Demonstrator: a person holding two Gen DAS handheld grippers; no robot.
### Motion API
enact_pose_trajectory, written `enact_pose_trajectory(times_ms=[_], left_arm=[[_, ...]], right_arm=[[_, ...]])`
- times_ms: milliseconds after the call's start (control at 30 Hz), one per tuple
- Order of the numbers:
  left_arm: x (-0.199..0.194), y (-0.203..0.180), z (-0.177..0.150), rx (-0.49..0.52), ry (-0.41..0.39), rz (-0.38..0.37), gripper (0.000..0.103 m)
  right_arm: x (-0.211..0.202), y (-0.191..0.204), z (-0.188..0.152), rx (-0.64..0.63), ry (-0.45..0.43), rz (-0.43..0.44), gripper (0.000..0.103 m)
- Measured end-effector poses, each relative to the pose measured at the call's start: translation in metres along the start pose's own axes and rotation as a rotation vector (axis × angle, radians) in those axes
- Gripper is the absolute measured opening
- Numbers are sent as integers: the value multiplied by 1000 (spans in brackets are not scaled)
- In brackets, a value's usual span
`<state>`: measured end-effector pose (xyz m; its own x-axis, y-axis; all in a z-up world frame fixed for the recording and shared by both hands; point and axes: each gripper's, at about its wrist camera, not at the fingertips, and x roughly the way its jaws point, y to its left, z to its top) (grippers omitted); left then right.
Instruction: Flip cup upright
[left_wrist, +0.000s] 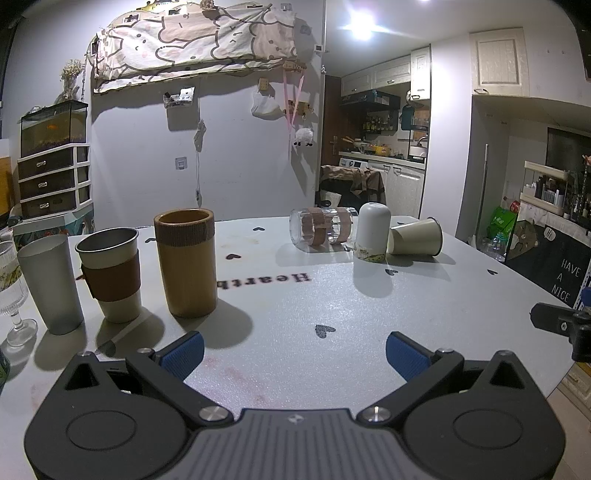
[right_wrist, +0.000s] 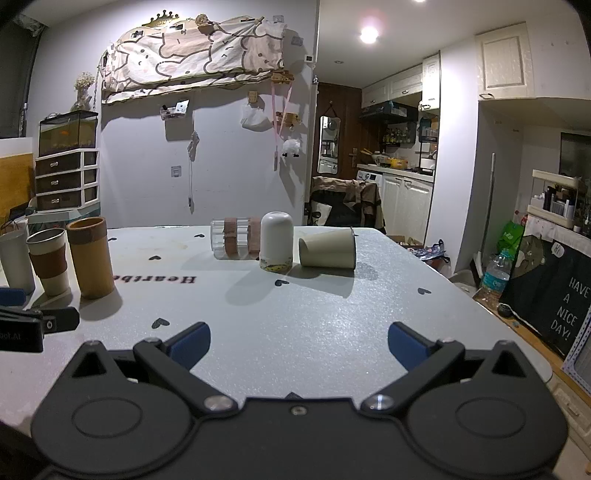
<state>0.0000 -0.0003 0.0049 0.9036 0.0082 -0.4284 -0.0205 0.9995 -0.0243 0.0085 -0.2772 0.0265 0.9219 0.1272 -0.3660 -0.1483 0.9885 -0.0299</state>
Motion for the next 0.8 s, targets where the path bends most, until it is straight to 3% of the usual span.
enact_pose_trajectory(times_ms=[800], left_arm=[[1, 0, -2, 3, 0, 0, 103]], right_arm=[[0, 0, 0, -1, 0, -1, 103]])
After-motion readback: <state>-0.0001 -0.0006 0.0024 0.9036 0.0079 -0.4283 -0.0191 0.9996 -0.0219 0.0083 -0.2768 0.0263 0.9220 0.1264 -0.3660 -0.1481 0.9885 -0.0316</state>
